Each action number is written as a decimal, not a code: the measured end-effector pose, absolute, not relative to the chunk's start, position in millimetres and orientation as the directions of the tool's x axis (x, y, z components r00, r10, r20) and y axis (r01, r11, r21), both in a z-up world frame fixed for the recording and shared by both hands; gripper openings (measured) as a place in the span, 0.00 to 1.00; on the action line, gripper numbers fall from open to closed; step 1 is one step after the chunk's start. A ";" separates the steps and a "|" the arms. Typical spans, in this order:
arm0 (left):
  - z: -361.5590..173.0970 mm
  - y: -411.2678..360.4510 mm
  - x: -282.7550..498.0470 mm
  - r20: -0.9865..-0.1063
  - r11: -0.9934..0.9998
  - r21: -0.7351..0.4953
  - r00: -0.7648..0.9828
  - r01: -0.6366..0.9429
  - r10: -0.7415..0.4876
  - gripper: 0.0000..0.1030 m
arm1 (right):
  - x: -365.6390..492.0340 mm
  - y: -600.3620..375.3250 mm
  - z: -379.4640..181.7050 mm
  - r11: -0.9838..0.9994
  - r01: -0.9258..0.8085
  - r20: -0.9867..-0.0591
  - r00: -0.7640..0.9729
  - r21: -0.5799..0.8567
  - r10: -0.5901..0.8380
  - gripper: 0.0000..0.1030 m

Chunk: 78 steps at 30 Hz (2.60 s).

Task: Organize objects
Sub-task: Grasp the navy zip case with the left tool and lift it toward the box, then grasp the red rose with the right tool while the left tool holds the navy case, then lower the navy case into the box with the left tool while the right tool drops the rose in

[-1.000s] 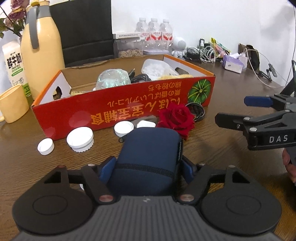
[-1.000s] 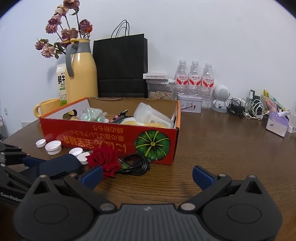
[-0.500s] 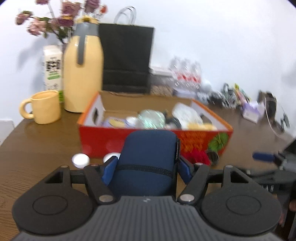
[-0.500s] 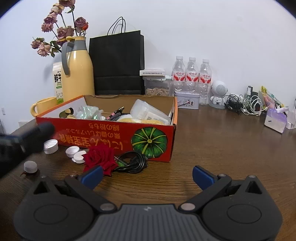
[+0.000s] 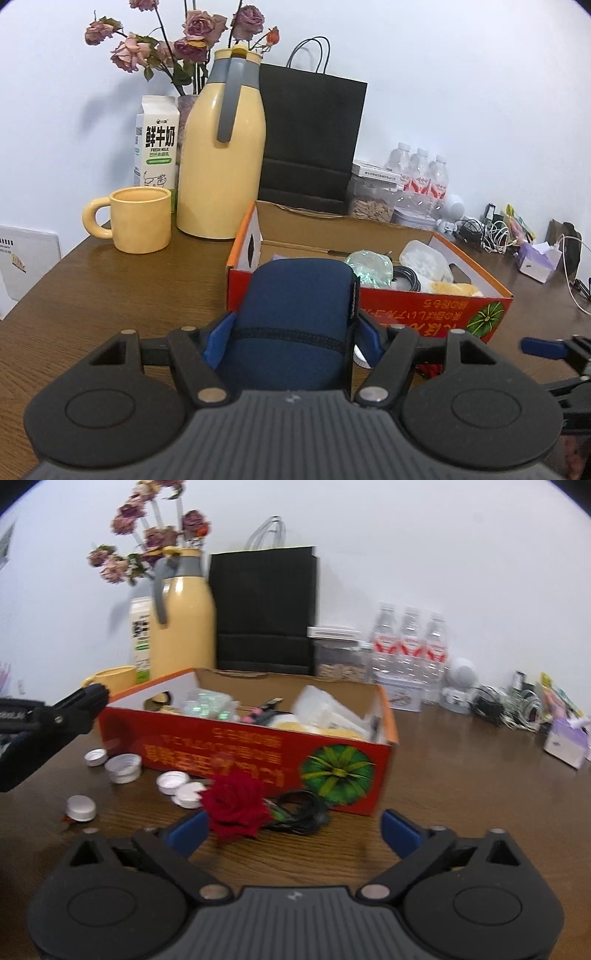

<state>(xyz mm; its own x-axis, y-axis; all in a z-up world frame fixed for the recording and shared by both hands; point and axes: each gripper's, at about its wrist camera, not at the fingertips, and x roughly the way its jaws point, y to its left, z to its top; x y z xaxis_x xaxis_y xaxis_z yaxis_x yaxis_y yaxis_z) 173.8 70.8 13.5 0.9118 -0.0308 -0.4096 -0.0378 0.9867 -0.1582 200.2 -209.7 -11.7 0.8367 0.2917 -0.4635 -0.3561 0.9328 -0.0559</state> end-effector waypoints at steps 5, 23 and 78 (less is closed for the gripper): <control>8.5 69.7 173.3 -0.418 0.989 -0.142 0.908 -0.036 -0.027 0.67 | 212.8 -179.8 -12.5 0.916 -0.389 -0.476 0.826 -0.095 0.302 0.73; 5.2 64.5 169.3 -0.422 0.991 -0.136 0.905 -0.012 -0.047 0.67 | 198.6 -170.7 -7.7 0.909 -0.406 -0.416 0.845 -0.089 0.337 0.21; 87.8 42.9 230.2 -0.344 0.990 -0.136 0.939 -0.023 -0.025 0.63 | 240.5 -167.7 59.5 0.914 -0.404 -0.169 0.904 -0.042 0.392 0.16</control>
